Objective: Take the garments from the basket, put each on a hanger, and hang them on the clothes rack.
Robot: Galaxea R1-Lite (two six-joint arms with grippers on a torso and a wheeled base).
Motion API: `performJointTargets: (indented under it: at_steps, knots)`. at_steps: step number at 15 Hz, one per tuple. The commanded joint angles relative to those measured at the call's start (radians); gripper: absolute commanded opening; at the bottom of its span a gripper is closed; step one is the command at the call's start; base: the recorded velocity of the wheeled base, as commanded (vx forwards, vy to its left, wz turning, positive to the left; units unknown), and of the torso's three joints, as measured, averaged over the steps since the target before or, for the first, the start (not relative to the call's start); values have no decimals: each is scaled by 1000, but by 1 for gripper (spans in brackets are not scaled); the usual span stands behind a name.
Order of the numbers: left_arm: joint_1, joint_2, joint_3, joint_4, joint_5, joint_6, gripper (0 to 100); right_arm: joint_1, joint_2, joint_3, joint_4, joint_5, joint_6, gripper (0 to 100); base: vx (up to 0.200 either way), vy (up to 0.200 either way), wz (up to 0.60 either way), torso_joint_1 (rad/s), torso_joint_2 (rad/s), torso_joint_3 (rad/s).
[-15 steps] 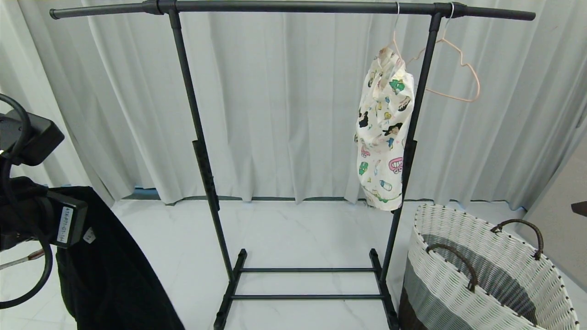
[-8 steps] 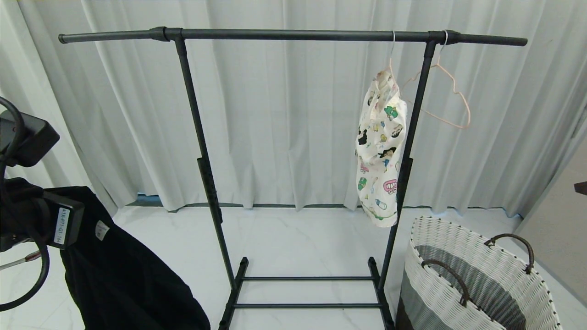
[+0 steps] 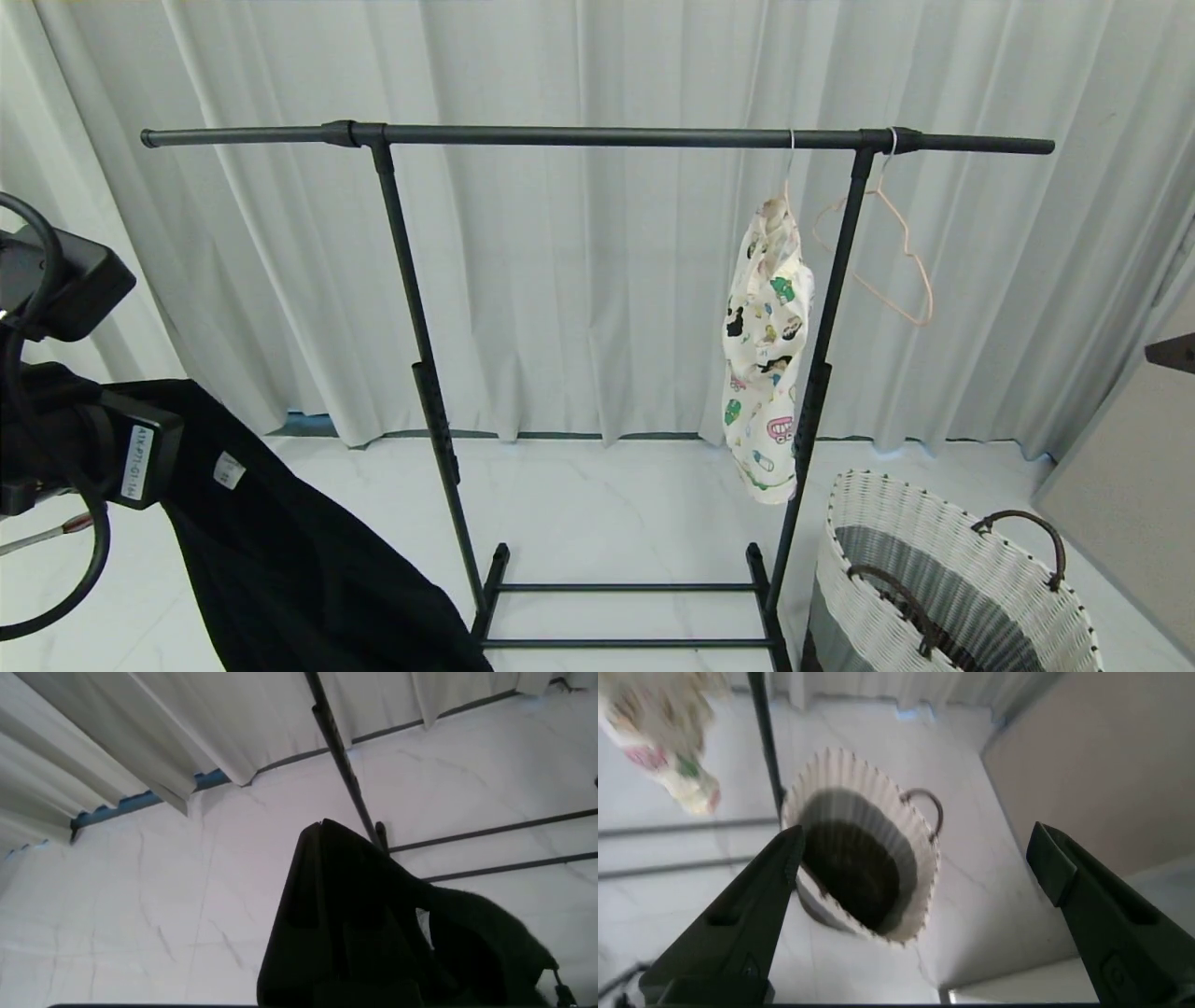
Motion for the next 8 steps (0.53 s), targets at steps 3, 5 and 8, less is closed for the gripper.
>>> performJointTargets:
  at_steps: [3, 5, 8]
  knots:
    - [-15, 5, 2, 0, 1, 0, 0, 0, 36, 3, -107, 43, 5, 100, 0, 0, 0, 214, -494, -279]
    - [-16, 5, 2, 0, 1, 0, 0, 0, 44, 4, -135, 66, 7, 100, 0, 0, 0, 227, -503, -278]
    - [-22, 5, 2, 0, 2, 2, 0, 0, 64, 10, -199, 112, 7, 100, 0, 0, 0, 168, -364, -198]
